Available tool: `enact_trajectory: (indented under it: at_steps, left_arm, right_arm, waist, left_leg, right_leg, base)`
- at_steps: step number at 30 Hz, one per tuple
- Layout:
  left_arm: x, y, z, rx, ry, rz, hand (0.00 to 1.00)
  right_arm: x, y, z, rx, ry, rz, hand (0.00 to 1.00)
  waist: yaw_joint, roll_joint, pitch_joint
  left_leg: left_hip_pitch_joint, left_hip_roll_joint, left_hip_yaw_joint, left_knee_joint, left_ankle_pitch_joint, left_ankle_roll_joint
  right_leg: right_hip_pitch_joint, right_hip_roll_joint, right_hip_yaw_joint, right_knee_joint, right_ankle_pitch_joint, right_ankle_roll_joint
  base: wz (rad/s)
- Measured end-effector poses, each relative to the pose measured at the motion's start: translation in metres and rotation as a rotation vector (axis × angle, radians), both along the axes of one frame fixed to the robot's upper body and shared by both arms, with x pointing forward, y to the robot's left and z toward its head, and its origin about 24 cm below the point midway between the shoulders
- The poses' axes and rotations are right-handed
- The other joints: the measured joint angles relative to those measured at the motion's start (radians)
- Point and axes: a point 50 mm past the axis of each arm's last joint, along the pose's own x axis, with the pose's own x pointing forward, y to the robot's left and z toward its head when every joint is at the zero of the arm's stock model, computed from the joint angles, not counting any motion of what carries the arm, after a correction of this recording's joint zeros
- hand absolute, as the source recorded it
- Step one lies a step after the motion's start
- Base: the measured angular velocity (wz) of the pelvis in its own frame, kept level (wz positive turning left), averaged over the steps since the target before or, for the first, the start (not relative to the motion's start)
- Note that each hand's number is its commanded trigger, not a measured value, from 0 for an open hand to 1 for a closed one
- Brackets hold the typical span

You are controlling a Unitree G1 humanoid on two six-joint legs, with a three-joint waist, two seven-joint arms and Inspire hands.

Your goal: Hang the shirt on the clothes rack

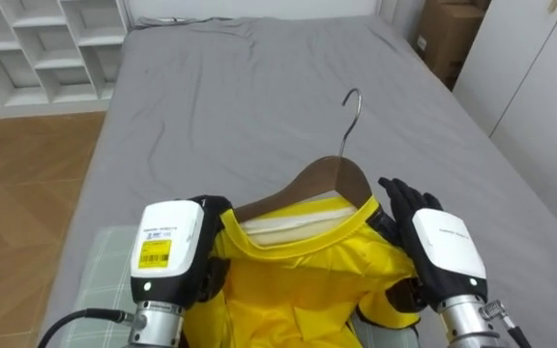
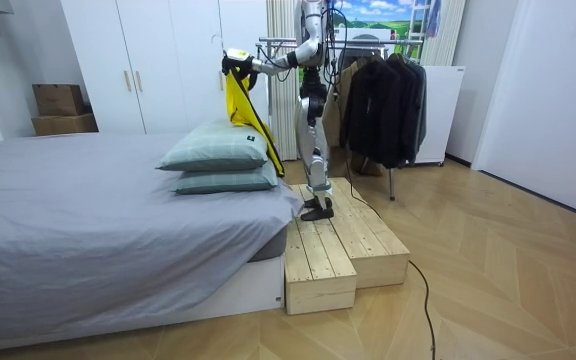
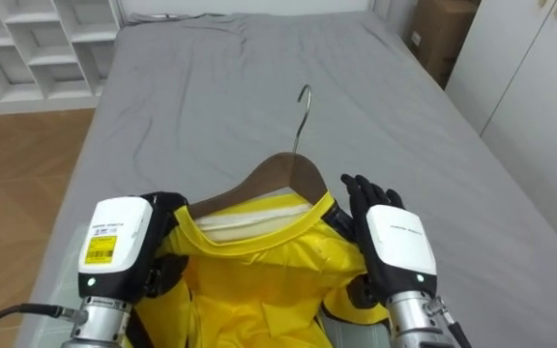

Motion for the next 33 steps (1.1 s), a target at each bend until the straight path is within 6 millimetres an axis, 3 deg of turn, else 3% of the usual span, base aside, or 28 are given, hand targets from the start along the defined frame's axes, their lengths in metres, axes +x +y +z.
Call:
enact_trajectory:
  at_steps: [29,30,31,32,33]
  left_arm:
    - [0.0000,0.0029,-0.0013,0.019,0.006,0.028,1.00]
    - [0.0000,0.0030,-0.0013,0.020,0.006,0.028,0.69]
    - [0.0000,0.0030,-0.0013,0.020,0.007,0.028,0.52]
    - [0.0000,0.0029,-0.0014,0.020,0.007,0.028,0.00]
    - [0.0000,0.0029,-0.0014,0.020,0.007,0.028,0.00]
  right_arm:
    - [-0.0027,-0.0046,-0.0092,0.033,0.033,-0.036,1.00]
    - [-0.0027,-0.0047,-0.0093,0.033,0.033,-0.036,1.00]
    - [-0.0028,-0.0047,-0.0094,0.033,0.034,-0.036,1.00]
    - [-0.0028,-0.0047,-0.0094,0.033,0.034,-0.036,1.00]
    - [-0.0028,-0.0047,-0.0095,0.033,0.034,-0.036,1.00]
  waist:
    - [-0.011,-0.002,-0.0049]
    - [-0.011,-0.002,-0.0049]
    - [-0.011,-0.002,-0.0049]
    - [-0.011,-0.002,-0.0049]
    - [-0.011,-0.002,-0.0049]
  left_leg:
    - [0.001,0.000,-0.012,0.003,0.000,0.000]
    - [0.002,0.000,-0.012,0.003,0.000,0.000]
    - [0.003,0.000,-0.012,0.003,0.000,0.000]
    - [0.003,0.000,-0.012,0.003,0.000,0.000]
    - [0.004,0.000,-0.012,0.003,0.000,0.000]
  right_leg:
    - [0.004,0.000,-0.005,0.001,0.000,0.000]
    - [0.005,0.000,-0.005,0.001,0.000,0.000]
    - [0.005,0.000,-0.005,0.001,0.000,0.000]
    - [0.005,0.000,-0.004,0.001,0.000,0.000]
    - [0.005,0.000,-0.004,0.001,0.000,0.000]
  base:
    - [0.00]
    - [0.00]
    - [0.00]
    - [0.00]
    - [0.00]
